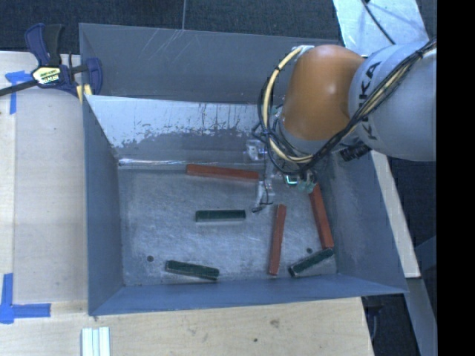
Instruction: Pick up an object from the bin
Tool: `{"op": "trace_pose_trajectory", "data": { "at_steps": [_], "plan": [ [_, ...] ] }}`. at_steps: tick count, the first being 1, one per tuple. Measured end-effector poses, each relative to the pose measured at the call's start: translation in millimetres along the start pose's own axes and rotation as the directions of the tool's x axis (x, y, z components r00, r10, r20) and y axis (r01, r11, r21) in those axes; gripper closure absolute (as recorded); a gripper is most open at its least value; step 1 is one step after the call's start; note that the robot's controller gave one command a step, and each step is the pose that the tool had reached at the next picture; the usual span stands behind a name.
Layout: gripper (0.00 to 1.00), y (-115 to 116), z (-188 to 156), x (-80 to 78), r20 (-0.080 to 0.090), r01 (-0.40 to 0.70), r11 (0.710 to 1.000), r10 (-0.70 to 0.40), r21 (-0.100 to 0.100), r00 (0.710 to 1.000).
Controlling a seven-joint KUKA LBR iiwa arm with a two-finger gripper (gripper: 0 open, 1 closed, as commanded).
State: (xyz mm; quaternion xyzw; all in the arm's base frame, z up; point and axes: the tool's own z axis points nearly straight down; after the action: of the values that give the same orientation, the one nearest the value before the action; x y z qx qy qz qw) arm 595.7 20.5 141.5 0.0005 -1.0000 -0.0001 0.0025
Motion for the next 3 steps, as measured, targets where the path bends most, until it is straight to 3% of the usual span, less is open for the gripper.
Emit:
{"op": "trace_pose_trajectory", "data": {
  "at_steps": [1, 2, 3],
  "plan": [
    [0.00, 17, 72, -25.3, 0.000, -0.098, 0.995, 0.098, -0.001, 0.995],
    [1.00, 17, 69, -26.9, 0.009, -0.099, 0.995, 0.099, -0.001, 0.995],
    [1.00, 22, -76, -20.2, 0.017, -0.078, 0.997, 0.078, -0.002, 0.997]
  ]
}}
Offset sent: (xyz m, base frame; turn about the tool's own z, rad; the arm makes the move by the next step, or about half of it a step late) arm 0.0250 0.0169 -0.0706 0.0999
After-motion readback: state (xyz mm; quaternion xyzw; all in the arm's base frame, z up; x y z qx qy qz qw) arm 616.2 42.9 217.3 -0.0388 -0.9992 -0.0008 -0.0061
